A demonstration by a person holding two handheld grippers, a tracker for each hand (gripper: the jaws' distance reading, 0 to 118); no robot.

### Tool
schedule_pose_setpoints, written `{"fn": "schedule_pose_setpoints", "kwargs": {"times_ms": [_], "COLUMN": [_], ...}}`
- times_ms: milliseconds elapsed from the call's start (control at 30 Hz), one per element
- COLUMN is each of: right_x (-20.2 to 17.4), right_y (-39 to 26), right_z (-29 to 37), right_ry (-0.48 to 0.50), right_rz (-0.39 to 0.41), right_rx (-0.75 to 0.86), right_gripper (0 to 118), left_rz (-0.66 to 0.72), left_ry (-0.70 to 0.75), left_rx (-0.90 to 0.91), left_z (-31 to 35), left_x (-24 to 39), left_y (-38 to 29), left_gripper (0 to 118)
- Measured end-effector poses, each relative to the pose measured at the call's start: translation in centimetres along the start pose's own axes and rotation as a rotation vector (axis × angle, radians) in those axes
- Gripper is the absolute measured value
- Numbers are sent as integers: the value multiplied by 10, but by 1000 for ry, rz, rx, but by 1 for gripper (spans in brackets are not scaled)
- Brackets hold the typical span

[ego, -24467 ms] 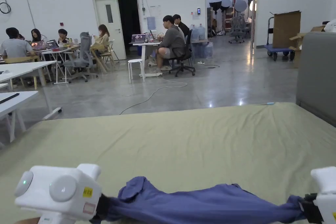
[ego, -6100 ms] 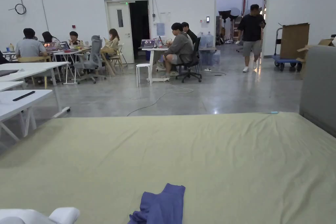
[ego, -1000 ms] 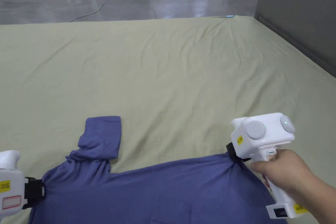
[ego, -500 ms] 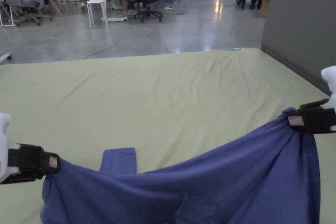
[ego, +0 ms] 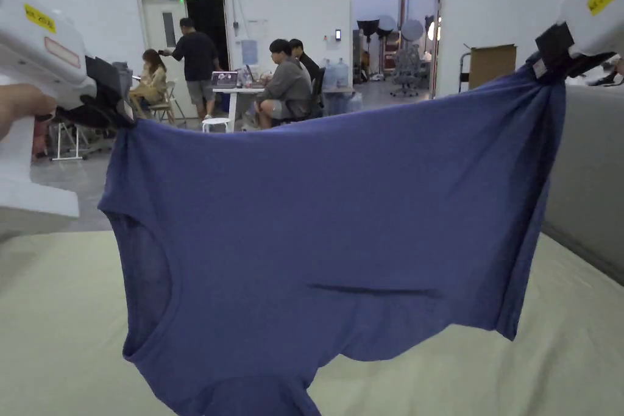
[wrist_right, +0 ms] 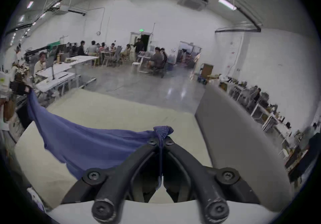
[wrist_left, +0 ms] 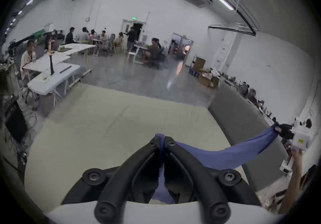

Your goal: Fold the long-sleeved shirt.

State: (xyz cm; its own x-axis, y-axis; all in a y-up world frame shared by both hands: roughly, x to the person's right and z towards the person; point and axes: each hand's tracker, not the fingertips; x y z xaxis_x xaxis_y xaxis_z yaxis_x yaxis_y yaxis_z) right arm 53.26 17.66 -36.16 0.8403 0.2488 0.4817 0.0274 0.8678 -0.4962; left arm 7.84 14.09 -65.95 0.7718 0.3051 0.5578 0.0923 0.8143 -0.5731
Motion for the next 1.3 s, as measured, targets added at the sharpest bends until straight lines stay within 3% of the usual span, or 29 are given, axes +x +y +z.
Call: {"fn": "schedule_pose_setpoints", "kwargs": {"times_ms": [200,367,500,600,767,900,1000,1067,1167,1300], "right_x": [6,11,16,13,-8,-39,-72,-86,-90,-78], "right_y": [93,150,163,149,77,-38,-139,-197,-264,-308], "right_z": [-9,-3,-1,-29,-122,-212,-253,-258,-238,-172], "right_ry": [-95,-190,-165,-142,-71,30,54,128,150,186], "right_rz": [-64,-62,-102,-109,-73,-105,-67,-84,-167,-142], "right_rx": [141,273,313,291,110,-95,-270,-350,-391,-381], "right_gripper": [0,0,0,0,0,0,0,0,0,0], "left_rz": [20,59,8,-3,-18,-77,-62,-52,-91,-67], "left_ry": [38,19,37,50,83,131,130,134,167,148], "left_rx": [162,305,344,310,123,-97,-267,-335,-477,-494], "left_z": [0,17,24,-6,-92,-178,-230,-240,-242,-193], "left_x": [41,57,63,48,13,-17,-43,-52,-70,-85], "left_y": [92,145,160,160,104,10,-69,-123,-183,-230], "left_gripper": [0,0,0,0,0,0,0,0,0,0]}}
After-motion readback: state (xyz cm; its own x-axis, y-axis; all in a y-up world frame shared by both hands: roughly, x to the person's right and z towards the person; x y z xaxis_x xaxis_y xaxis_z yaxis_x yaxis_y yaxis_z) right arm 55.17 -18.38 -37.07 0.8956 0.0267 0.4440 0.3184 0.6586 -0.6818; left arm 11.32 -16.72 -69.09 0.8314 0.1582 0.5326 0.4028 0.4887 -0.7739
